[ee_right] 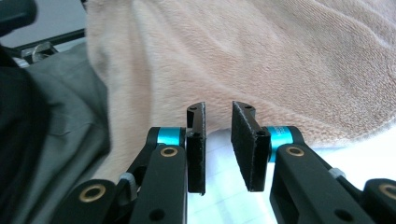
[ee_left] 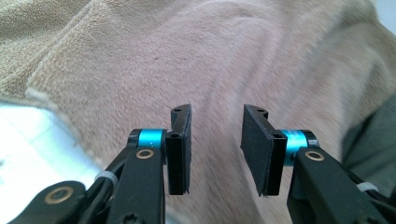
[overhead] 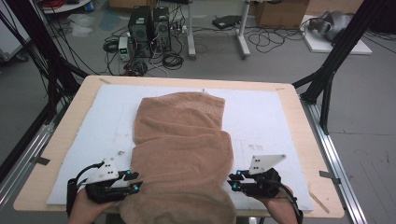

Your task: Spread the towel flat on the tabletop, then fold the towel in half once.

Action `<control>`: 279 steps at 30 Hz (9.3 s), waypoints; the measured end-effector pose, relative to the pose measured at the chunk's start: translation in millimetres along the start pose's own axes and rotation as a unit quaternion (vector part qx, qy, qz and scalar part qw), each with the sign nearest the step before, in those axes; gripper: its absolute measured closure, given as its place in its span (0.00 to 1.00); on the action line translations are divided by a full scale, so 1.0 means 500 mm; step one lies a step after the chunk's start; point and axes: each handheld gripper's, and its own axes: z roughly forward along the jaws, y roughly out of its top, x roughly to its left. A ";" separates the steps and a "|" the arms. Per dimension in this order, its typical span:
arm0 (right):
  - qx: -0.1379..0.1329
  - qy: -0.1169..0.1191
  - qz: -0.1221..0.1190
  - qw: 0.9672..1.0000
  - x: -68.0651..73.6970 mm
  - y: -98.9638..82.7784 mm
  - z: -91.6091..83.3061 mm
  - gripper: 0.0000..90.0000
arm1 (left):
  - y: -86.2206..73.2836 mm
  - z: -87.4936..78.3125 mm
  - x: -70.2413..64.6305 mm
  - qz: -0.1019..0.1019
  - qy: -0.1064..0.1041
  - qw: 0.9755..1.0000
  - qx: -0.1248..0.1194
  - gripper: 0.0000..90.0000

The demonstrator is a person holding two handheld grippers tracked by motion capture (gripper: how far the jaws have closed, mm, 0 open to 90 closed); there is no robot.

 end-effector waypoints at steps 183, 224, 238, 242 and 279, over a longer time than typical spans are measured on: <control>-0.037 -0.037 0.066 0.996 -0.182 0.083 0.028 0.33 | 0.123 0.017 0.165 -0.046 0.060 0.996 -0.039 0.41; 0.052 -0.141 0.145 0.978 -0.374 0.098 0.188 0.77 | 0.124 0.196 0.353 -0.118 0.137 0.982 0.053 0.87; 0.016 -0.104 0.137 0.985 -0.365 0.120 0.143 0.92 | 0.138 0.151 0.349 -0.109 0.109 0.988 0.029 0.92; 0.008 -0.094 0.122 0.988 -0.353 0.132 0.113 0.92 | 0.144 0.123 0.339 -0.098 0.100 0.990 0.019 0.92; -0.024 -0.006 0.110 0.994 -0.180 0.025 0.050 0.67 | 0.017 -0.016 0.176 -0.079 0.065 0.995 -0.020 0.72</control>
